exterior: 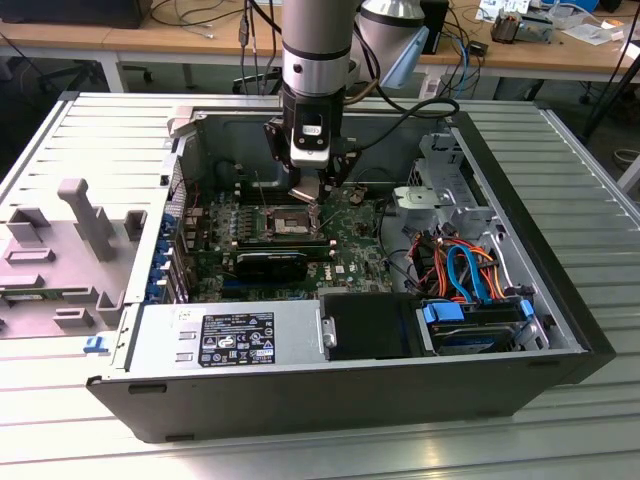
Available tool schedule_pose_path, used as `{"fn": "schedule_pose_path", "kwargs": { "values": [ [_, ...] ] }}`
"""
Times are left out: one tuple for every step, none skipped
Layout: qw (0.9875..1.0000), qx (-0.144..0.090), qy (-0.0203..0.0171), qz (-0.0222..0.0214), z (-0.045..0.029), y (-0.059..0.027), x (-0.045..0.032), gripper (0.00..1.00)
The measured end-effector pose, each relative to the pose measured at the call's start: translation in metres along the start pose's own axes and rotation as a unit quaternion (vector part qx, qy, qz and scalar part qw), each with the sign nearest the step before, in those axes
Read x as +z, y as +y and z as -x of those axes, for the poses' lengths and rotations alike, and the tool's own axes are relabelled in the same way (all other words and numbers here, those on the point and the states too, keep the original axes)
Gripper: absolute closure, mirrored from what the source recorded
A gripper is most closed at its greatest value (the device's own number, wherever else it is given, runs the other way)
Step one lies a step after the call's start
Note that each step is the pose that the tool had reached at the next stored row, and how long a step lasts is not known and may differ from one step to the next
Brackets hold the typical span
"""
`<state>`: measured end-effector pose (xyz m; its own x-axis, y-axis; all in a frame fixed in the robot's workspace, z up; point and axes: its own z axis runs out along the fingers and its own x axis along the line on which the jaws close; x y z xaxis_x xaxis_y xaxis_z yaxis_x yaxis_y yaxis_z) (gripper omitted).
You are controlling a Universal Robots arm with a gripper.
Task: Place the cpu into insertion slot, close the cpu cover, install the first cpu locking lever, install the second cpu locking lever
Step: 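Place the cpu into insertion slot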
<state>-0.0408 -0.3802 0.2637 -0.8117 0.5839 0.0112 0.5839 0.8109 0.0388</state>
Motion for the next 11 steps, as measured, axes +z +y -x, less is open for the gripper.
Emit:
{"fn": "schedule_pose_path", "kwargs": {
  "values": [
    [1.0000, 0.000, 0.0000, 0.0000, 0.0000, 0.0000, 0.0000, 0.46],
    [1.0000, 0.001, 0.0000, 0.0000, 0.0000, 0.0000, 0.0000, 0.46],
    [1.0000, 0.001, -0.0001, 0.0000, 0.0000, 0.0000, 0.0000, 0.46],
    [1.0000, 0.001, 0.0000, 0.0000, 0.0000, 0.0000, 0.0000, 0.46],
    [1.0000, 0.001, 0.0000, 0.0000, 0.0000, 0.0000, 0.0000, 0.46],
    [1.0000, 0.001, -0.0001, 0.0000, 0.0000, 0.0000, 0.0000, 0.46],
    [1.0000, 0.001, -0.0001, 0.0000, 0.0000, 0.0000, 0.0000, 0.46],
    [1.0000, 0.002, -0.0001, 0.0000, 0.0000, 0.0000, 0.0000, 0.46],
    [1.0000, 0.002, -0.0001, 0.0000, 0.0000, 0.0000, 0.0000, 0.46],
    [1.0000, 0.002, -0.0001, 0.0000, 0.0000, 0.0000, 0.0000, 0.46],
    [1.0000, 0.002, -0.0001, 0.0000, 0.0000, 0.0000, 0.0000, 0.46]
  ]
}}
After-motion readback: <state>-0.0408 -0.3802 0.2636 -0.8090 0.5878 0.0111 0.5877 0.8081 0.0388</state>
